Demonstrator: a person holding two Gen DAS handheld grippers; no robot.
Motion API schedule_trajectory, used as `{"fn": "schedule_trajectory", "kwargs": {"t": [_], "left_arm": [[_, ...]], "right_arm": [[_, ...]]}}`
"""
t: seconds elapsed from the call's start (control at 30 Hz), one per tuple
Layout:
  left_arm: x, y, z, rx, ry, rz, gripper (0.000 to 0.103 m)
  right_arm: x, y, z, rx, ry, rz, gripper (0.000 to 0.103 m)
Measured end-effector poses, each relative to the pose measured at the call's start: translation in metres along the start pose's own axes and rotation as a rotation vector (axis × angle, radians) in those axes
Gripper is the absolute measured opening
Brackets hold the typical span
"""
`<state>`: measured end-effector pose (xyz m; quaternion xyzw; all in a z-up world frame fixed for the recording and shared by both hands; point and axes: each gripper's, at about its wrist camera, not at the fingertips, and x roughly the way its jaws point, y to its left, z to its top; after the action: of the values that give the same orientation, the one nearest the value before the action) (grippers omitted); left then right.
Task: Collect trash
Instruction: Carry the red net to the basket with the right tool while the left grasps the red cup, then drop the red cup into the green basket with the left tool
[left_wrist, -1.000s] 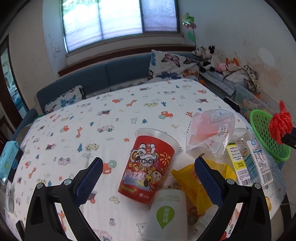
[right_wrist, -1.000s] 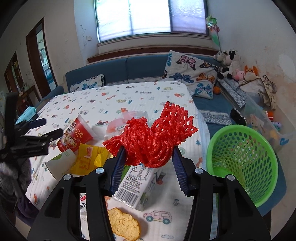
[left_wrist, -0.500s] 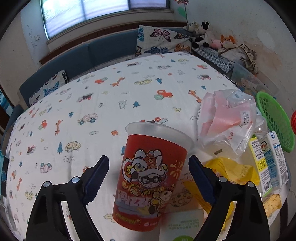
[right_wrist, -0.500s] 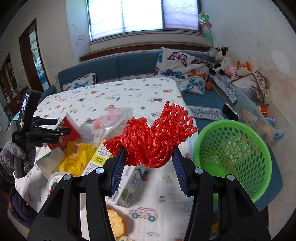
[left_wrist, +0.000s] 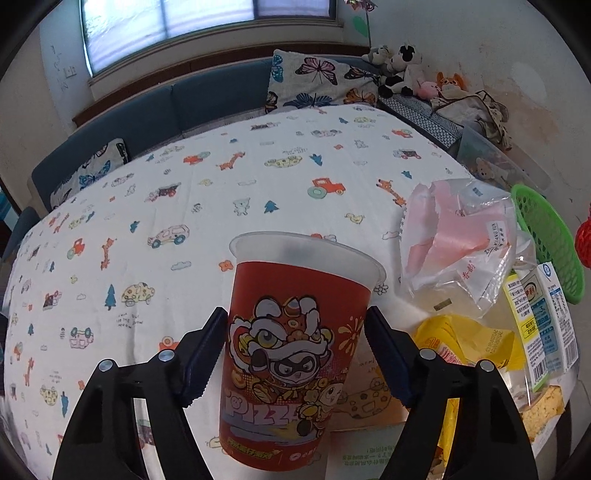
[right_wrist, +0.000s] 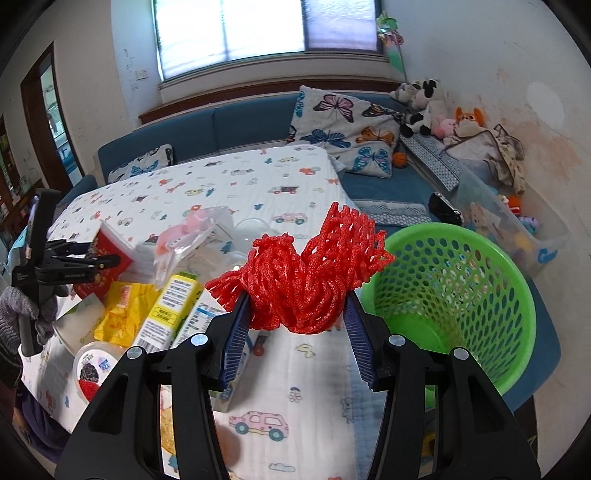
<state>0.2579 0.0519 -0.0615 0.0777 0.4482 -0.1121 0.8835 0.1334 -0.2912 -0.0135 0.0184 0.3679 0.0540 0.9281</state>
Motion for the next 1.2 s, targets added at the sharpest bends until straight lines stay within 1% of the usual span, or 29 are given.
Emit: {"fn": "schedule_trajectory", "kwargs": {"t": [0.23,0.43,0.57,0.73,0.93,1.03,1.07,1.13,1.2], "left_arm": [[-0.031,-0.005,0.010,0.004,-0.063,0.013,0.072],[-0.064,-0.023,0.022,0.005,-0.136,-0.016,0.072],[-0.081,-0.043,0.030,0.013,-0.167,-0.054,0.072],[-0.095,-0.074,0.043,0.026,-0.192,-0.111,0.072],[-0.101,-0.118,0.057,0.056,-0.208,-0.151,0.072],[-0.099,-0.140,0.067,0.064,-0.207,-0.184,0.072],[-0.098,-0.149,0.071,0.070,-0.206,-0.196,0.072],[-0.095,-0.164,0.076,0.081,-0.203,-0.210,0.072],[-0.091,-0.180,0.081,0.094,-0.197,-0.227,0.072]], "right_arm": [[0.000,-0.023,-0.007,0.032,0.007,-0.037,0.051],[0.001,-0.052,-0.013,0.078,0.014,-0.075,0.051],[0.004,-0.078,-0.019,0.108,0.025,-0.111,0.052],[0.011,-0.109,-0.028,0.134,0.046,-0.153,0.054],[0.023,-0.139,-0.040,0.169,0.073,-0.171,0.055],[0.028,-0.150,-0.043,0.181,0.082,-0.166,0.059],[0.029,-0.153,-0.043,0.183,0.083,-0.169,0.063],[0.031,-0.159,-0.044,0.187,0.084,-0.164,0.065],[0.031,-0.164,-0.045,0.194,0.080,-0.162,0.071]]}}
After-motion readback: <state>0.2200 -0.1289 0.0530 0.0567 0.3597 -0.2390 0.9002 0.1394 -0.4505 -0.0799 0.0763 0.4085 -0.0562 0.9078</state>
